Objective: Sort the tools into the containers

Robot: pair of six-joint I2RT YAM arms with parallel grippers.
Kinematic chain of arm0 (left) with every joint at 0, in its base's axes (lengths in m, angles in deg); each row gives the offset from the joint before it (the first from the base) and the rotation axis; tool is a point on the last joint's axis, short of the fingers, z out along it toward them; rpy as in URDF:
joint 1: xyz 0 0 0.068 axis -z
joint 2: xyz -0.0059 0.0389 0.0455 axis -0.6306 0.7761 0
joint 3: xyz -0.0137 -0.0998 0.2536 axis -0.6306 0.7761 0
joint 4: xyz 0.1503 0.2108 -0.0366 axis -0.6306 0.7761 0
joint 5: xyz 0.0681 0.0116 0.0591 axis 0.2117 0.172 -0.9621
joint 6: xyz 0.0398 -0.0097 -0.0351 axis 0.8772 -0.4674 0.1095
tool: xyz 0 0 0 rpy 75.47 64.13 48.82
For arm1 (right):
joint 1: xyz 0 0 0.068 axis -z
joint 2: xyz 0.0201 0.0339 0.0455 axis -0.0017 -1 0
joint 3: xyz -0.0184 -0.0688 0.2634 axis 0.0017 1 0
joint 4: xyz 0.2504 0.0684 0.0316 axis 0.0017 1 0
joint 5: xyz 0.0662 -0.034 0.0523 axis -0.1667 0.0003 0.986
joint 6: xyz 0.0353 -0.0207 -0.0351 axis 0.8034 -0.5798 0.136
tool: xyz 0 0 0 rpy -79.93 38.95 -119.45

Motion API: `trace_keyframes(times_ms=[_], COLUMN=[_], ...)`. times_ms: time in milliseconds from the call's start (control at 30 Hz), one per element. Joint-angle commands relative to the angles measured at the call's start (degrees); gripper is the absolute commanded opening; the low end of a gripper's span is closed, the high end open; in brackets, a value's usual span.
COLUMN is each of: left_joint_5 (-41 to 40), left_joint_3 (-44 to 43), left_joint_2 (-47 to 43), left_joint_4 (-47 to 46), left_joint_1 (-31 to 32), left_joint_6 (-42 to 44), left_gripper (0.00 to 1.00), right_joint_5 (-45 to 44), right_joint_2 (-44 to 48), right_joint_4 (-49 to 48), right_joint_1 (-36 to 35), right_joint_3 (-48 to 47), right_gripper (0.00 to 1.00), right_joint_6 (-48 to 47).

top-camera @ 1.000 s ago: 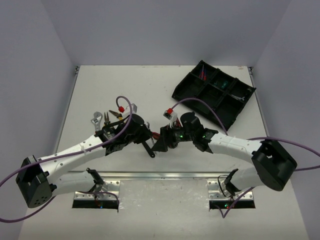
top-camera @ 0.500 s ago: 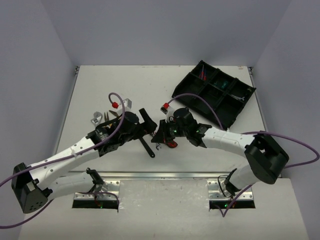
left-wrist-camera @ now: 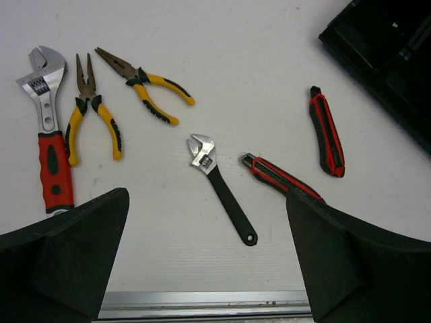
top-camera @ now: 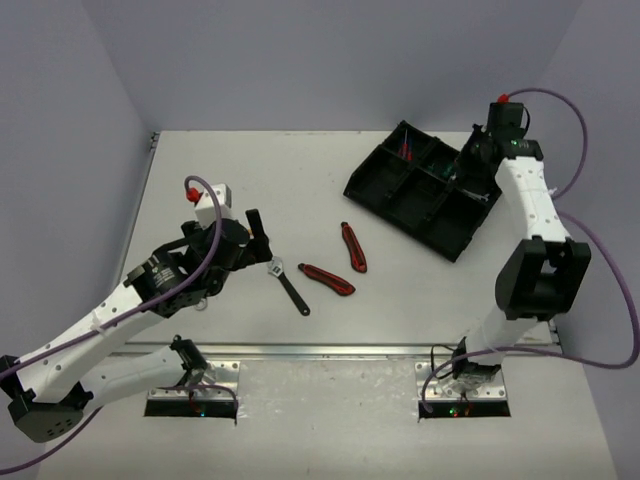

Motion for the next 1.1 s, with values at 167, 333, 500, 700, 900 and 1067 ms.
trace_keyframes(times_ms=[167, 333, 500, 700, 900, 1067], left_joint_5=[-1.03, 0.01, 1.01, 1.50, 1.68, 0.60], left_joint_3=[4.64, 9.82, 9.89, 10.01, 10.01, 9.89], left_joint_2=[-8.09, -14.09, -14.44, -14.35, -13.83, -12.25], left_joint_4=[-1.20, -7.72, -7.91, -8.02, -8.11, -7.36], left_joint_1=[0.19, 0.19, 0.19, 0.19, 0.19, 0.13], left_joint_6=[9.46, 10.28, 10.59, 10.63, 10.67, 9.96], left_gripper=[1.00, 1.00, 1.00, 1.00, 1.00, 1.00], right_joint_5=[-16.75, -14.24, -14.72, -15.64, -14.19, -11.06], right_joint_2=[-25.70, -30.17, -32.15, -32.59, -31.01, -24.41], right_joint_4=[21.71, 22.80, 24.17, 24.17, 24.79, 24.40], right_joint_1=[7.18, 8.12, 8.13, 8.88, 9.53, 6.71], right_joint_3=[-26.91, -30.42, -32.10, -32.47, -32.25, -32.01], right_gripper=[0.00, 0.00, 0.07, 0.32, 0.51, 0.84], right_joint_6=[-9.46, -10.08, -9.91, -9.86, -9.55, -9.90])
